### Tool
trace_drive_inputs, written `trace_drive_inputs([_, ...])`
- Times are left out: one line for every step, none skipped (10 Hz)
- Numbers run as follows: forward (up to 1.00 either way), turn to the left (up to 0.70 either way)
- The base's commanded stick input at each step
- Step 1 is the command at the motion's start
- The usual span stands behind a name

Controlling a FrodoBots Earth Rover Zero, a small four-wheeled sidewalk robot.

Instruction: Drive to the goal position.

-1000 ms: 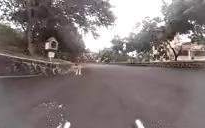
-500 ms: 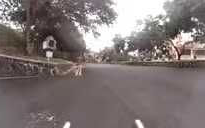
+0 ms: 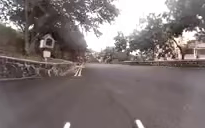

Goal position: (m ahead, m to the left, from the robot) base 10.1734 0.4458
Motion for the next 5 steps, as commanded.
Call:
trace_drive_inputs([0.70,0.00])
trace_drive_inputs([0.70,0.08])
trace_drive_inputs([0.70,0.23])
trace_drive_inputs([0.70,0.35])
trace_drive_inputs([0.70,0.35])
